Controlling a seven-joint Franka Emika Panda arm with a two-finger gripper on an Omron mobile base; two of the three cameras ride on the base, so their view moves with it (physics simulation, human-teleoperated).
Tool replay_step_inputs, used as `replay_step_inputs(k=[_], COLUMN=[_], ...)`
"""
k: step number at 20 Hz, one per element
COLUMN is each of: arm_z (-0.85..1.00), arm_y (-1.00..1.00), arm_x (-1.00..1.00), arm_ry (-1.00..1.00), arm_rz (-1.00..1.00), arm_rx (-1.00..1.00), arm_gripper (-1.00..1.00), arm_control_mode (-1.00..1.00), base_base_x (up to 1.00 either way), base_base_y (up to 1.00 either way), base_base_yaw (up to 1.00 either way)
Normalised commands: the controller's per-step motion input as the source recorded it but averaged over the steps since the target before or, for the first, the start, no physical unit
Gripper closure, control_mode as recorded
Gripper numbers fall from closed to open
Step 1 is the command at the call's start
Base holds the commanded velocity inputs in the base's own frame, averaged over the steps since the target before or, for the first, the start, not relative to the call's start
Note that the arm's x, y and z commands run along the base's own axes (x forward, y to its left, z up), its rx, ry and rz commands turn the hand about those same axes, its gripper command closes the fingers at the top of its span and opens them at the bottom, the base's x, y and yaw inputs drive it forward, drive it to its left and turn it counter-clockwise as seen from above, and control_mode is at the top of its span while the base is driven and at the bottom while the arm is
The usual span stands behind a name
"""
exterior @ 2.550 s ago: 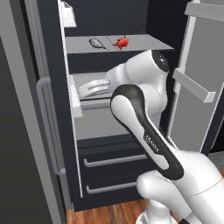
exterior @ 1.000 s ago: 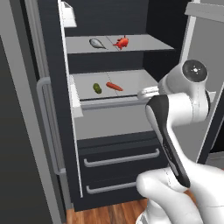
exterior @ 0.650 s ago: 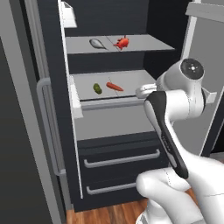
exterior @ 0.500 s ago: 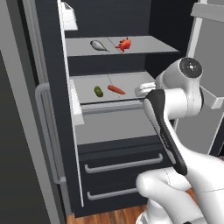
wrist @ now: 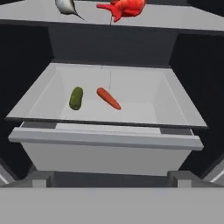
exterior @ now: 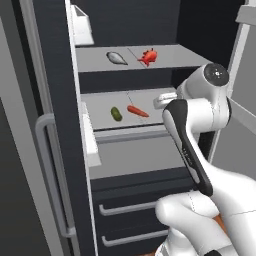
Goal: Gather the cucumber and carrot from the fridge and place them on a tray on the dining counter. Then gather the fishs from the fridge and place them on the other tray.
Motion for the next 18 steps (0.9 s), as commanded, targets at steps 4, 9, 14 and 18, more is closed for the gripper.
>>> replay_step_inputs(k=[4, 9, 14, 18], arm_z=[0.00, 0.00, 0.00, 0.00], arm_y=[0.00, 0.00, 0.00, 0.00], arm_x=[0.00, 0.00, 0.00, 0.00], arm_ry=[0.00, 0.00, 0.00, 0.00], arm_rz=[0.00, 0.00, 0.00, 0.00], arm_rx=[0.00, 0.00, 0.00, 0.00], arm_gripper=[-1.00, -1.00, -1.00, -1.00], arm_control_mode=[1.00, 1.00, 1.00, 1.00], base_base_x=[0.42, 0.43, 0.38, 0.34], base_base_y=[0.23, 0.26, 0.26, 0.32], base_base_yaw=[-0.02, -0.03, -0.02, -0.04])
